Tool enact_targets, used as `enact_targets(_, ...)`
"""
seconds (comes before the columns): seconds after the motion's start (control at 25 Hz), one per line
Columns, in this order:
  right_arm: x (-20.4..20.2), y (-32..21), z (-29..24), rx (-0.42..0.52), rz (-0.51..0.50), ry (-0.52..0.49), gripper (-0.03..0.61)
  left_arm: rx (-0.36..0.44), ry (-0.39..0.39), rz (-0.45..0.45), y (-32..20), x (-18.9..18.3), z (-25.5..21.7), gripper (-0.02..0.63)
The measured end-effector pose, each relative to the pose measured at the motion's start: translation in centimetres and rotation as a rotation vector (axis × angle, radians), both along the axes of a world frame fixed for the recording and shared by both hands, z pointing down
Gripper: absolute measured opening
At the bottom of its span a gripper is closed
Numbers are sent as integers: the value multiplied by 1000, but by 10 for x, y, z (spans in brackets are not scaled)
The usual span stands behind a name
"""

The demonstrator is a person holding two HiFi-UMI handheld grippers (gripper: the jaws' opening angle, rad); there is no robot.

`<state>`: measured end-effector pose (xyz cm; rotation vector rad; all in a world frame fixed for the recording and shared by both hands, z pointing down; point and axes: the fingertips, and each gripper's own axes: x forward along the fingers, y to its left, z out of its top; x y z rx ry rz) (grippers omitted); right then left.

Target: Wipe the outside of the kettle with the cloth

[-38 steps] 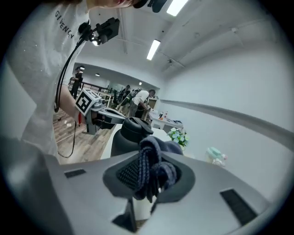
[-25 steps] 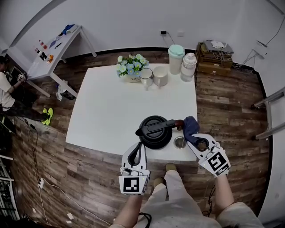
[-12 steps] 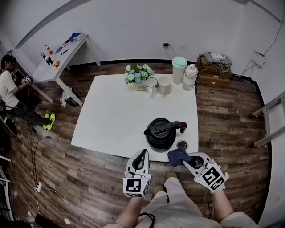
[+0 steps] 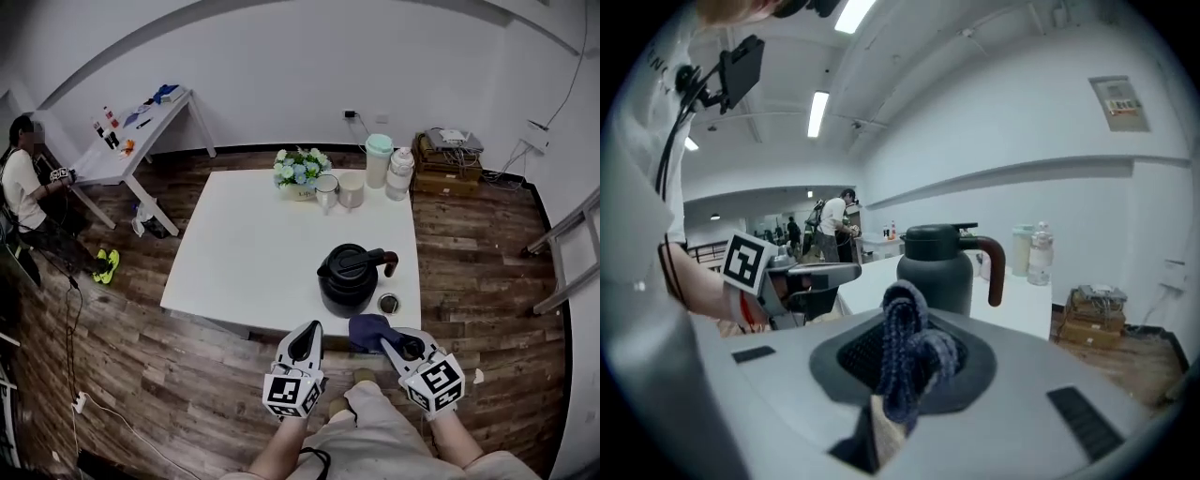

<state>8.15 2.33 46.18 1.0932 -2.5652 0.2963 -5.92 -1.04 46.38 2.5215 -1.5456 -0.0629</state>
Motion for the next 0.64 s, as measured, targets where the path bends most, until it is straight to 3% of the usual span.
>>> enact_targets(0.16,-11,4,-4,-9,35,-42,51,21,13,7,7,-1,-8,8)
enact_targets(0.64,-33,20,-8,-5,-17,-44,51,47,28,7,15,-2,-21,8)
